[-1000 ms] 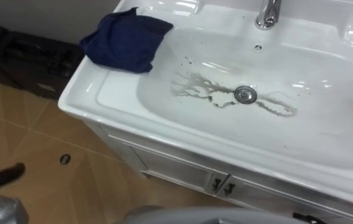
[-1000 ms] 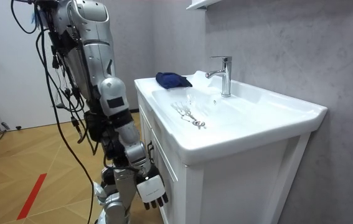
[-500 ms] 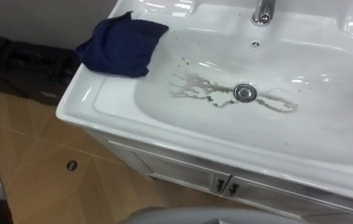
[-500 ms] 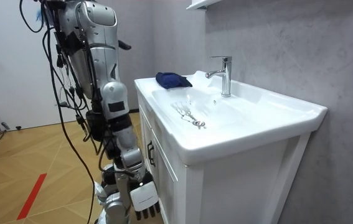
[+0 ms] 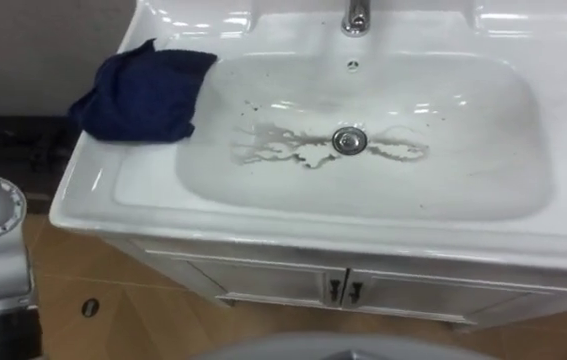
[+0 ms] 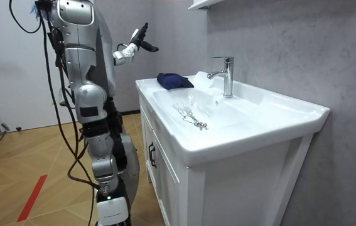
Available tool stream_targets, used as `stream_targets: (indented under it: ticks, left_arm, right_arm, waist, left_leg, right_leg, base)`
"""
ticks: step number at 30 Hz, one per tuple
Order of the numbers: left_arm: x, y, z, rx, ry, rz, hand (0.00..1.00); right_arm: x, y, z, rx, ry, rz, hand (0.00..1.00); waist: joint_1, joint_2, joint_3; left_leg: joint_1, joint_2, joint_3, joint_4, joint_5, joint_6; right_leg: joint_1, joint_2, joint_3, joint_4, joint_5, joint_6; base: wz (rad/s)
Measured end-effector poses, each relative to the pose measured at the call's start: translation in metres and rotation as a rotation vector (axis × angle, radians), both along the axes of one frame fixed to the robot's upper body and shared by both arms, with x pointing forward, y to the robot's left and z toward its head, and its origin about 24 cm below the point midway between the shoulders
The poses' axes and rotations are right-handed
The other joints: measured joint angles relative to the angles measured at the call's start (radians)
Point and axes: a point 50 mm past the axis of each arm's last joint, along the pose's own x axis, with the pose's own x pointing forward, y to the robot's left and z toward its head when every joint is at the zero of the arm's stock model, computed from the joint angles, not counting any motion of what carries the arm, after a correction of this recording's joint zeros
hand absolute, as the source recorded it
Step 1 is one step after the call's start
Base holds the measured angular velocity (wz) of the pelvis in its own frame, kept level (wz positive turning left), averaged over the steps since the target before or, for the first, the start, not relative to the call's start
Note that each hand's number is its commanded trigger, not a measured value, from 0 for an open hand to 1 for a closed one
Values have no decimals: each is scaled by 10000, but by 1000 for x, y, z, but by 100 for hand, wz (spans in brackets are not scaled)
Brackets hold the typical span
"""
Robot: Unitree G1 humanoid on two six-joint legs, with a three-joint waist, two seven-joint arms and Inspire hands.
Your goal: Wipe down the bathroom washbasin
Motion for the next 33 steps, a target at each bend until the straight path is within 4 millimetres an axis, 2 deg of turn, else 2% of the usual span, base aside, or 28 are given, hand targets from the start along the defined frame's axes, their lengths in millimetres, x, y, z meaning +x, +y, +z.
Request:
stream_targets:
  ticks: [6, 12, 13, 14, 18, 20, 24, 26, 33]
  left_arm:
    - [12, -15, -32, -447, 1631, -864, 0]
    - [21, -18, -46, -721, 2442, -1178, 0]
    - [23, -20, -48, -756, 2544, -1265, 0]
    - [25, -21, -49, -783, 2644, -1359, 0]
    - [28, -23, -54, -902, 3081, -1720, 0]
    - [31, -32, -59, -935, 3386, -2190, 0]
    - [33, -42, -73, -1092, 4108, -2772, 0]
    - [34, -43, -77, -1178, 4324, -2908, 0]
    - [32, -43, -90, -1469, 5110, -3217, 0]
  right_arm:
    - [-1, 1, 0, -36, 317, 223, 0]
    - [1, 1, 0, -73, 330, 257, 0]
    - [0, 1, 0, -71, 352, 254, 0]
    - [1, 1, 0, -76, 342, 301, 0]
    - [7, 0, 0, -100, 143, 583, 0]
    - [10, 0, 0, -99, 87, 761, 0]
    - [14, 2, -1, -11, 39, 947, 0]
    - [16, 4, -2, 39, -10, 971, 0]
    - [15, 5, -2, 8, 24, 976, 0]
  waist:
    - [-418, 52, -31]
    - [-510, 37, -21]
    - [-540, 32, -13]
    - [-511, -38, 46]
    - [-566, -19, 53]
    - [-592, -21, 56]
    - [-635, 11, 28]
    - [-767, 12, -1]
    - [-858, -52, -15]
  left_leg:
    - [28, -1, 108, -1, 0, 0]
    - [51, 2, 142, -1, 1, 0]
    - [73, 5, 189, -4, 1, 0]
    - [122, 22, 264, -26, 2, -1]
    - [146, 63, 389, -97, 1, -1]
    - [163, 75, 435, -176, 2, -2]
    - [192, 134, 593, -229, 6, -10]
    - [190, 160, 641, -234, 21, -35]
    - [204, 171, 743, -166, 27, -44]
  right_leg:
    - [-147, 9, 258, 2, 0, 0]
    - [-145, 16, 349, -10, 0, 0]
    - [-141, 18, 391, -20, 0, 0]
    - [-136, 31, 463, -14, 0, 0]
    - [-251, 60, 583, 106, 1, -2]
    - [-303, 75, 643, 137, 7, -11]
    - [-327, 142, 808, 122, 61, -42]
    - [-321, 168, 873, 116, 84, -54]
    - [-322, 179, 999, 118, 86, -57]
  base:
    - [-9]
    - [-2]
    - [-11]
    - [-13]
    - [-12]
    - [-9]
    - [-14]
    - [-8]
    - [-5]
